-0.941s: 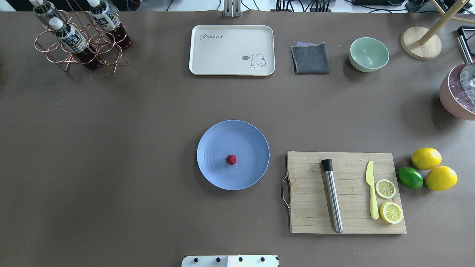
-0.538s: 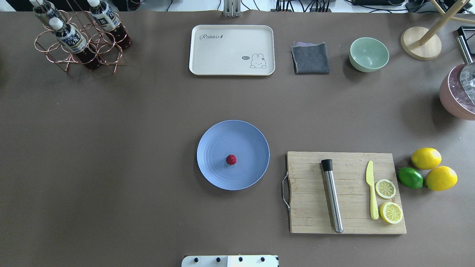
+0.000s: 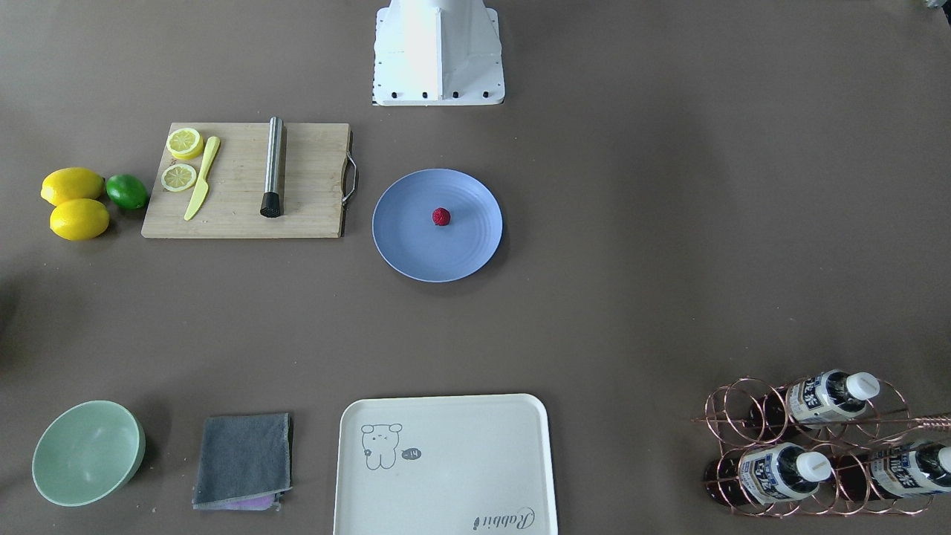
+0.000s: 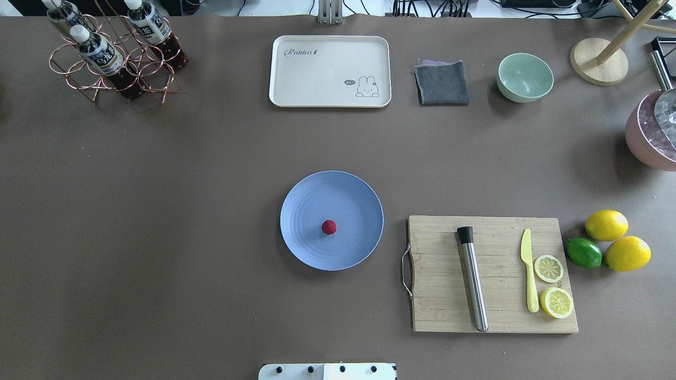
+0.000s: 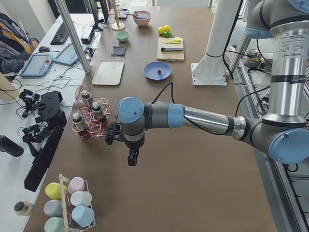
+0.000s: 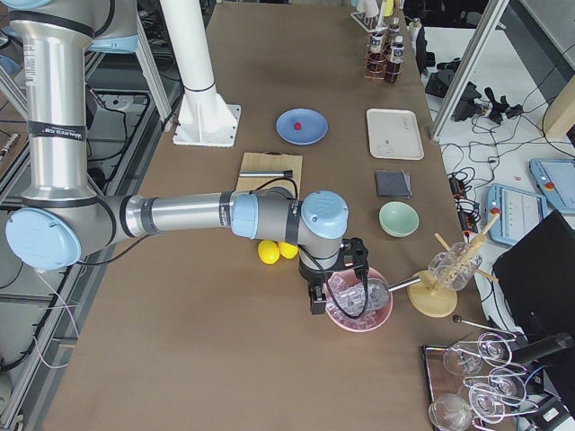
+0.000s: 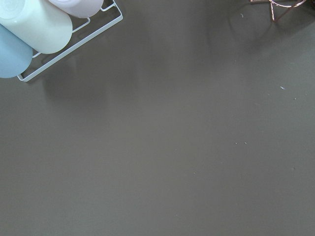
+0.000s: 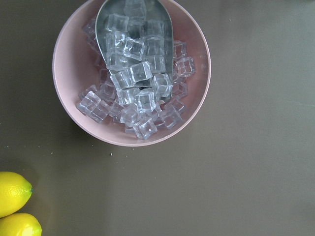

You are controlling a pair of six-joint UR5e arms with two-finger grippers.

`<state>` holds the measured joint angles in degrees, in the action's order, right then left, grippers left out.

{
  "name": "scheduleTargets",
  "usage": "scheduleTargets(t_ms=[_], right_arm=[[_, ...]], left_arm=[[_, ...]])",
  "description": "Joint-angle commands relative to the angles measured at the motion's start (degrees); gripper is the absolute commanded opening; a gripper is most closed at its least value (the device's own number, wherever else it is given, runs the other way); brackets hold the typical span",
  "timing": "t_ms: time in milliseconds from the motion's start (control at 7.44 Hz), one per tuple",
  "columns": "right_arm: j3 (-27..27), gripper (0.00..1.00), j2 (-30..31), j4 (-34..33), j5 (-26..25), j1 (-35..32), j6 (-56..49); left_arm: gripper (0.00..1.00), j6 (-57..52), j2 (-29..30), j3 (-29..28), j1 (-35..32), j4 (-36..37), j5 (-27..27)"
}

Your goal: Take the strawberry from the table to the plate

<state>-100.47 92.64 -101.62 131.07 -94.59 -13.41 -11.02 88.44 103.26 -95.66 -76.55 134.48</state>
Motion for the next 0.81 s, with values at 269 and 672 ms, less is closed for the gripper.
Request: scheduleTargets(t_ms=[269,672], right_arm=[[0.01,1.0,0.18,0.1,0.23,0.89,0.31],[-0.43,1.0,0.09,-0.07,-0.03,1.6,0.32]], left_arm=[[0.97,0.12,-0.9,0.01,0.12,0.08,0.08],[0.97,0.12,-0.9,0.27,0.12,0.08,0.08]])
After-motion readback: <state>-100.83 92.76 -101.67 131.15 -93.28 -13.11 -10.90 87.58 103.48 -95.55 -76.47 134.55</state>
